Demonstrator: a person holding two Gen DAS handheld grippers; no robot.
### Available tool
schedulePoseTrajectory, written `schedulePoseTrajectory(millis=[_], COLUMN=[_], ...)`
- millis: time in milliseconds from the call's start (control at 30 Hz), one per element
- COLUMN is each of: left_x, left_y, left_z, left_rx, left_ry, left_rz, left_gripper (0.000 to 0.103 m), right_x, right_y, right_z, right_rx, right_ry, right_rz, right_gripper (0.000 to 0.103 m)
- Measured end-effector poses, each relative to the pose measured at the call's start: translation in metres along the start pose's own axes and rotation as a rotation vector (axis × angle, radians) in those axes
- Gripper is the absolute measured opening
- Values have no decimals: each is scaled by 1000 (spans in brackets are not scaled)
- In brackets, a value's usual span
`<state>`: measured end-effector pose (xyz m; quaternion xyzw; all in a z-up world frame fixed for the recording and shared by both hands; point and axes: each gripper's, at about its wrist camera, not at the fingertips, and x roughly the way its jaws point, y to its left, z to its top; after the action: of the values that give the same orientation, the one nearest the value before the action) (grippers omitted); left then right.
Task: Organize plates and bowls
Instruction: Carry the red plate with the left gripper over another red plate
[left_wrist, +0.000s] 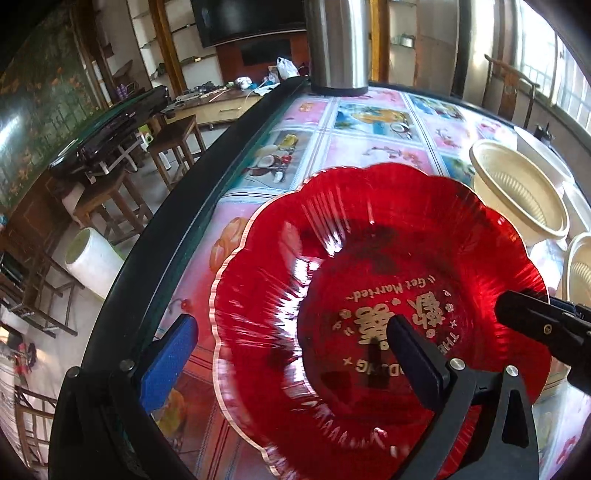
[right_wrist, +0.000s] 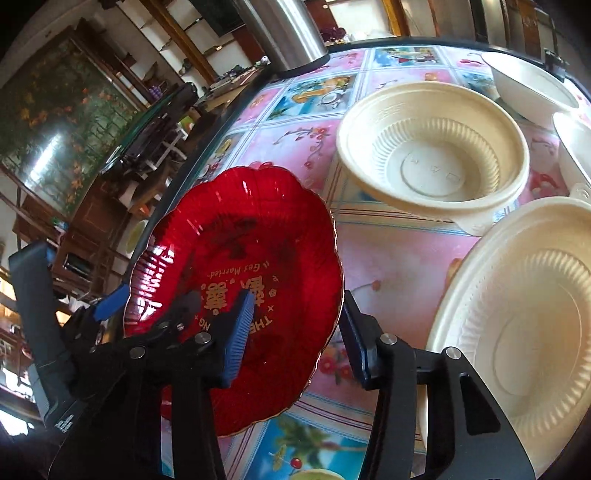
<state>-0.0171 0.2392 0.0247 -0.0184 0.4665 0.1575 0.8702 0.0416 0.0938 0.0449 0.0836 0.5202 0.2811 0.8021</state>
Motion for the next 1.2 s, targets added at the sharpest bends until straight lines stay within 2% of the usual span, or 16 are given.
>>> schedulePoseTrajectory(millis=[100, 167, 267, 367, 433, 500, 533, 600, 733, 1200], left_x=[3, 5, 7, 6, 4, 4, 6, 6, 0, -26], left_y=[0, 1, 6, 11, 15, 22, 23, 24, 25, 37], left_z=[-1, -2, -3, -3, -2, -2, -1, -2, -1, -9], left_rx=[-4, -22, -46, -58, -71, -98, -105, -111, -119, -153], left_ry=[24, 37, 42, 30, 24, 23, 23, 24, 6, -36], left_rz=[-31, -64, -30, -1, 17, 29, 23, 7, 24, 16], left_gripper=[101, 98, 86, 73, 52, 36, 32, 32, 30, 29], right_x=[4, 6, 9, 9, 9, 7, 5, 2, 0, -13], right_y=[4, 4, 7, 13, 18, 21, 21, 24, 39, 52], right_z=[0, 0, -1, -1, -1, -1, -1, -1, -6, -27], right_rx=[-9, -12, -39, -75, -107, -125, -128, -149, -226, -278], right_ry=[1, -2, -2, -6, -16, -35, -49, -69, -102, -139], right_rz=[-9, -17, -38, -63, -95, -121, -127, -150, -237, -265], right_gripper=[47, 34, 29, 29, 28, 28, 28, 28, 28, 28])
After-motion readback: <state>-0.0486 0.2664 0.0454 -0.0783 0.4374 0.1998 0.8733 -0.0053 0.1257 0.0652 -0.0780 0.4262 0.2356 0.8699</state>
